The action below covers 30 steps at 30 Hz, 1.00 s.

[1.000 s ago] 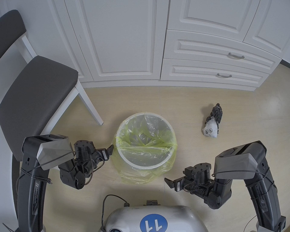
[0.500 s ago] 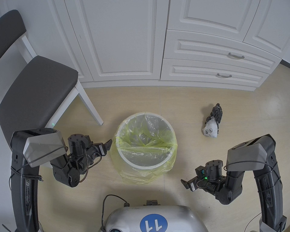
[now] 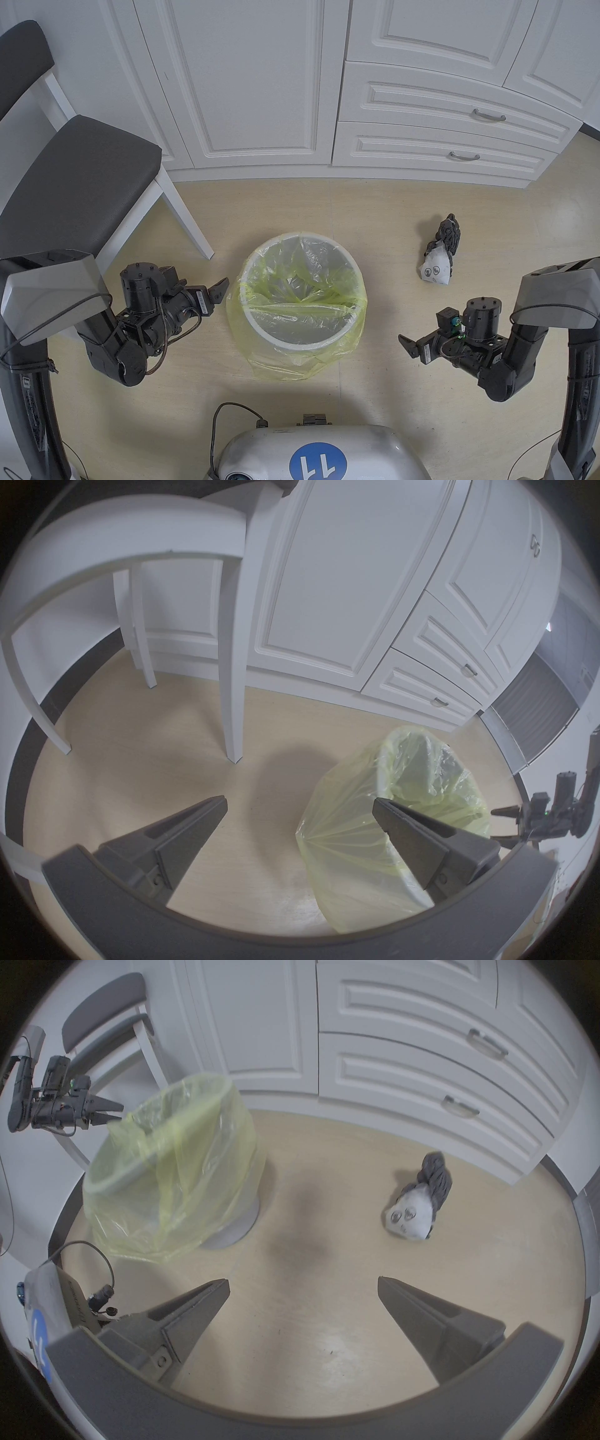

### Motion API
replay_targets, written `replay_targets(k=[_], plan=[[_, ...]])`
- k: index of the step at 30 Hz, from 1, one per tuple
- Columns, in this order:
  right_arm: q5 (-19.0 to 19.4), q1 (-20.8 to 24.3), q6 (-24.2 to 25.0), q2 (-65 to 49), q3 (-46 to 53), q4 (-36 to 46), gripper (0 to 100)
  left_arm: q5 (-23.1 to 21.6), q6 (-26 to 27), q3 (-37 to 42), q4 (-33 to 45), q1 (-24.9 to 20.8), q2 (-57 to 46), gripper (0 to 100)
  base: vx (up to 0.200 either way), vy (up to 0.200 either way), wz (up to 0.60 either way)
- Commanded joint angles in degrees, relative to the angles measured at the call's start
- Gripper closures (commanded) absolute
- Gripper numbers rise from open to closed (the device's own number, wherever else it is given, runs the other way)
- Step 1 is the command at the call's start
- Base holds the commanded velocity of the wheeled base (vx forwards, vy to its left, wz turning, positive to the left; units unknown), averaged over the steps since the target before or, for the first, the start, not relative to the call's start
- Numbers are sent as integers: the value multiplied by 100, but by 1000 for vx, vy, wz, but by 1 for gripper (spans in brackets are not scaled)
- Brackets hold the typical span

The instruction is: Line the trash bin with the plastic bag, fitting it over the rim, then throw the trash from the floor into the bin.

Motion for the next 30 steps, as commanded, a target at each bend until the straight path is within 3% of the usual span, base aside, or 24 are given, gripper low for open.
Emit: replay_targets(k=[1, 4, 6, 9, 11, 14, 17, 20, 22, 27, 30], plan=[[-15, -70, -875, -1112, 751, -232, 0, 1, 207, 335, 263, -16, -813, 0, 0, 0, 0], [64, -158, -1763, -1297, 1393, -1085, 0, -17, 286, 511, 517, -51, -1279, 0, 0, 0, 0], [82, -149, -1868, -1482, 1692, -1085, 0, -25, 295, 643, 605, -157, -1613, 0, 0, 0, 0], [126, -105, -1877, -1824, 1832, -1085, 0, -34, 304, 704, 623, -210, -1780, 0, 0, 0, 0], [477, -105, -1842, -2756, 2114, -1085, 0, -254, 409, 1021, 632, -403, -2474, 0, 0, 0, 0], [530, -105, -1781, -3283, 2193, -1085, 0, -359, 506, 1144, 649, -456, -2852, 0, 0, 0, 0], [187, -166, -1719, -3758, 1982, -1085, 0, -368, 541, 1179, 755, -526, -3494, 0, 0, 0, 0], [-472, -70, -1710, -4048, 1744, -1085, 0, -368, 541, 1179, 939, -596, -3969, 0, 0, 0, 0], [-613, -52, -1675, -4162, 1639, -1085, 0, -359, 541, 1161, 1133, -640, -4347, 0, 0, 0, 0], [-244, -70, -1490, -4479, 1823, -1085, 0, -359, 585, 1126, 1502, -658, -5120, 0, 0, 0, 0], [-261, -52, -1490, -4795, 1753, -1085, 0, -333, 726, 1126, 1634, -649, -5551, 0, 0, 0, 0]])
